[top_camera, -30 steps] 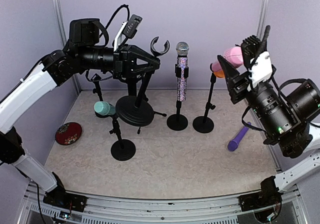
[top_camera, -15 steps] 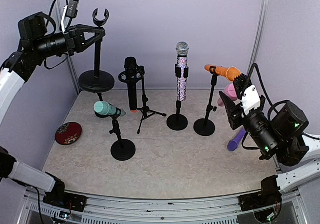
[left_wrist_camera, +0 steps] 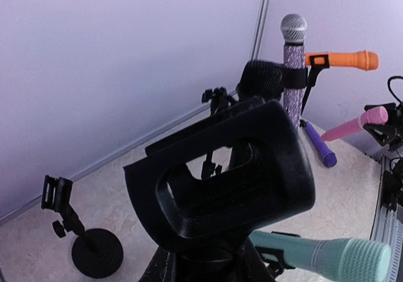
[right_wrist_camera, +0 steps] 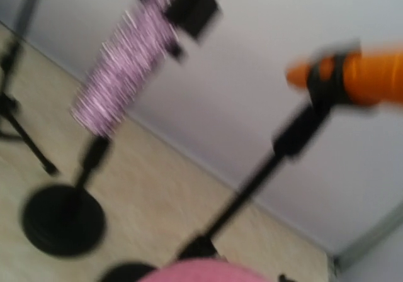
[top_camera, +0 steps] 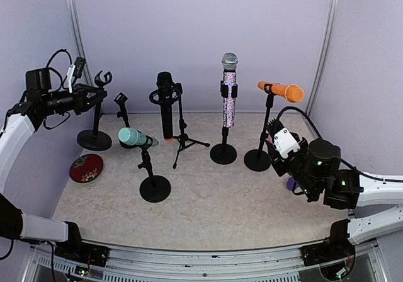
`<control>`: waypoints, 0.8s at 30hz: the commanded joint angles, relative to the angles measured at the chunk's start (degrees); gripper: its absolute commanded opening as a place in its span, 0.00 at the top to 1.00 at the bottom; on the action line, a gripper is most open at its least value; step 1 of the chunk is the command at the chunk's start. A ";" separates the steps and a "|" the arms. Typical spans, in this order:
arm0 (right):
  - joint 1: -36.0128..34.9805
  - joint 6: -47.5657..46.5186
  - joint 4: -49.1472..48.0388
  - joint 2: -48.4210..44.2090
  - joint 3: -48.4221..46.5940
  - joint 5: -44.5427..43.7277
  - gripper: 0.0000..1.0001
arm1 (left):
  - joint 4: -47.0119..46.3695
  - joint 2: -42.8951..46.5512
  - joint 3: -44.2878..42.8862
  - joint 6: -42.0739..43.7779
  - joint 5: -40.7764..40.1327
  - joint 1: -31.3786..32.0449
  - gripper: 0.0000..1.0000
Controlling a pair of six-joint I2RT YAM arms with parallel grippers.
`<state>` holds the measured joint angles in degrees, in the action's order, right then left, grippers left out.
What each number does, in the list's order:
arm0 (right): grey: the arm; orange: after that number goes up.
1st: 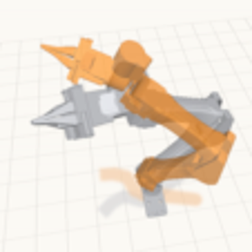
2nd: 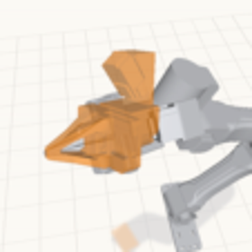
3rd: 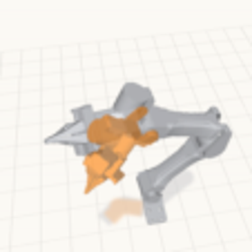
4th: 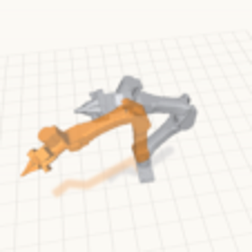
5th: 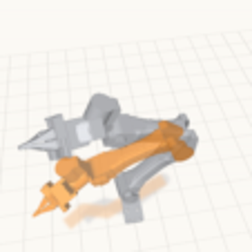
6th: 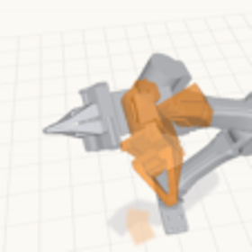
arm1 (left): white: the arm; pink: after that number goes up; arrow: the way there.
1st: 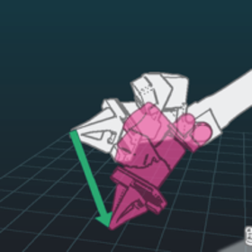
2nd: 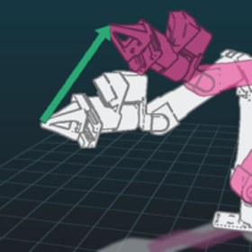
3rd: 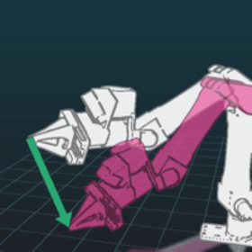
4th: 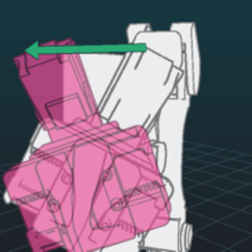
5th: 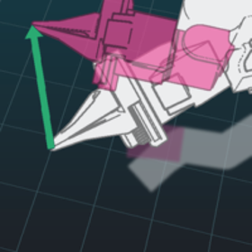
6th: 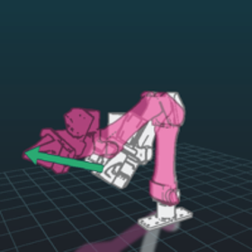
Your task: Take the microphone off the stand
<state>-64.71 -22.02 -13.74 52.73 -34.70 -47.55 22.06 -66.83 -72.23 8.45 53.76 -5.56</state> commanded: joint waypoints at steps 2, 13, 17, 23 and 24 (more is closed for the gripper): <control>6.67 5.86 -4.98 1.57 4.84 1.62 1.00 | -7.03 0.73 6.99 7.36 -4.34 -0.17 1.00; 18.10 13.71 -18.29 8.04 12.63 1.10 1.00 | -24.85 -7.50 14.31 7.86 -12.19 -0.78 0.99; 21.40 15.67 -21.50 9.24 14.24 1.59 1.00 | -31.77 -12.09 13.31 7.68 -15.04 -2.26 0.99; 24.84 18.51 -22.60 12.28 14.36 3.48 1.00 | -40.14 -20.13 9.20 5.38 -18.34 -4.37 1.00; 25.15 19.02 -22.72 12.84 14.25 3.63 1.00 | -41.35 -21.74 8.29 4.85 -18.55 -4.95 1.00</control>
<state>-41.25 -6.37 -32.60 63.77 -20.67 -45.17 -6.98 -84.93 -58.54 15.11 37.60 -8.67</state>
